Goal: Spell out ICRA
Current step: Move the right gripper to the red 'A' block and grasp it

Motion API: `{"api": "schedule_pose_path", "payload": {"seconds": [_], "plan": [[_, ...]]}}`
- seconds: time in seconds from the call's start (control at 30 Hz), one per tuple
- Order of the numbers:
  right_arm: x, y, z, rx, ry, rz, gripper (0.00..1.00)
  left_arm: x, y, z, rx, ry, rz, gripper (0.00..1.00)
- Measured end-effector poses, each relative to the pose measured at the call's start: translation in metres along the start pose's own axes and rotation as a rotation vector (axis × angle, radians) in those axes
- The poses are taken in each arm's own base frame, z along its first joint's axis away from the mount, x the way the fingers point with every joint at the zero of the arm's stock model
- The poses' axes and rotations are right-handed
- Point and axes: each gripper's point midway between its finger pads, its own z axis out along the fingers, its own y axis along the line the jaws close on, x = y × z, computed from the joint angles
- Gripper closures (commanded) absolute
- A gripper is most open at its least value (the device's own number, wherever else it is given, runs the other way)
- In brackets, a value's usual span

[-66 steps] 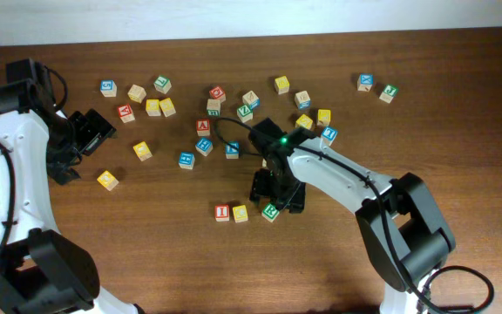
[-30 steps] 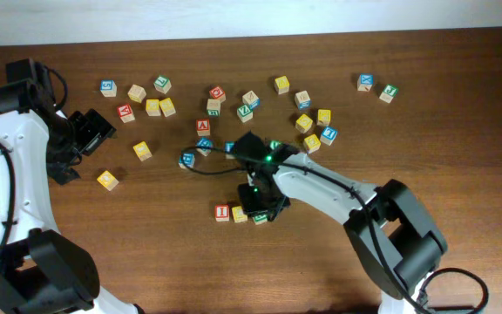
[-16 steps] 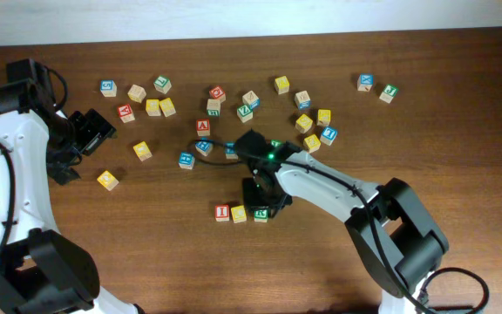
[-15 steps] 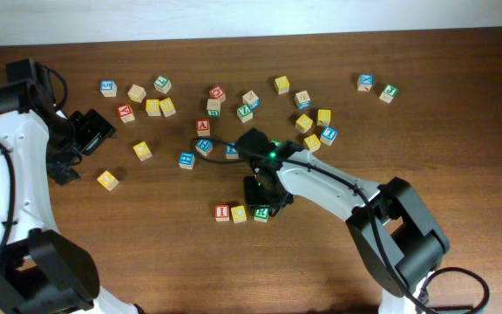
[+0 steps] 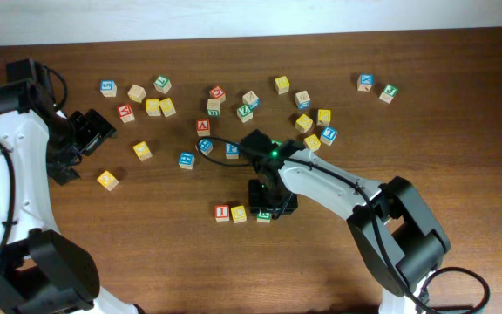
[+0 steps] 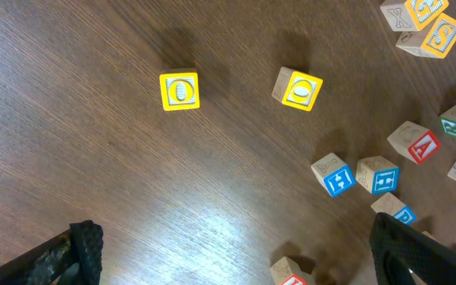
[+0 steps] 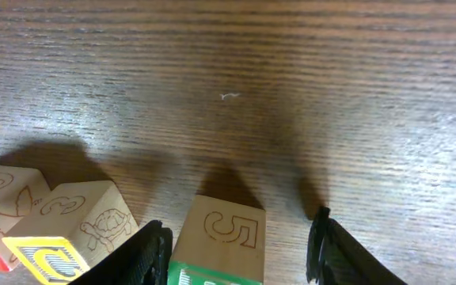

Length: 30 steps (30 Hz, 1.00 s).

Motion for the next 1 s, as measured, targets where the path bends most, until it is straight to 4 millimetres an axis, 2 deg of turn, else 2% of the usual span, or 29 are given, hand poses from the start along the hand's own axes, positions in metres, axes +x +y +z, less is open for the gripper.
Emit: {"api": "schedule_pose_path", "payload": {"seconds": [0.03, 0.13, 0.43, 0.5, 0.53, 0.63, 0.67, 0.8, 0.93, 1.0], "plan": [[0.001, 0.001, 0.000, -0.004, 0.004, 0.004, 0.61, 0.000, 0.000, 0.000, 0.000, 0.000, 0.000, 0.01], [0.002, 0.003, 0.000, -0.015, 0.013, 0.010, 0.69, 0.000, 0.000, 0.000, 0.000, 0.000, 0.000, 0.01], [-0.008, 0.019, -0.001, -0.089, -0.021, -0.017, 0.69, 0.000, 0.000, 0.000, 0.000, 0.000, 0.000, 0.01], [-0.007, 0.018, -0.001, -0.087, -0.019, -0.021, 0.53, 0.000, 0.000, 0.000, 0.000, 0.000, 0.000, 0.01], [-0.006, 0.018, -0.001, -0.085, -0.016, -0.026, 0.51, 0.000, 0.000, 0.000, 0.000, 0.000, 0.000, 0.01], [-0.004, 0.015, 0.000, -0.074, -0.009, -0.032, 0.49, 0.000, 0.000, 0.000, 0.000, 0.000, 0.000, 0.01], [-0.005, 0.014, 0.000, -0.069, -0.012, -0.030, 0.44, 0.000, 0.000, 0.000, 0.000, 0.000, 0.000, 0.01], [-0.010, 0.013, -0.001, -0.062, -0.036, -0.033, 0.37, 0.000, 0.000, 0.000, 0.000, 0.000, 0.000, 0.01], [-0.033, 0.014, -0.004, -0.093, -0.107, -0.024, 0.37, 0.000, 0.000, 0.000, 0.000, 0.000, 0.000, 0.01], [-0.041, 0.004, -0.010, -0.069, -0.121, -0.043, 0.35, 0.000, 0.000, 0.000, 0.000, 0.000, 0.000, 0.01]]}}
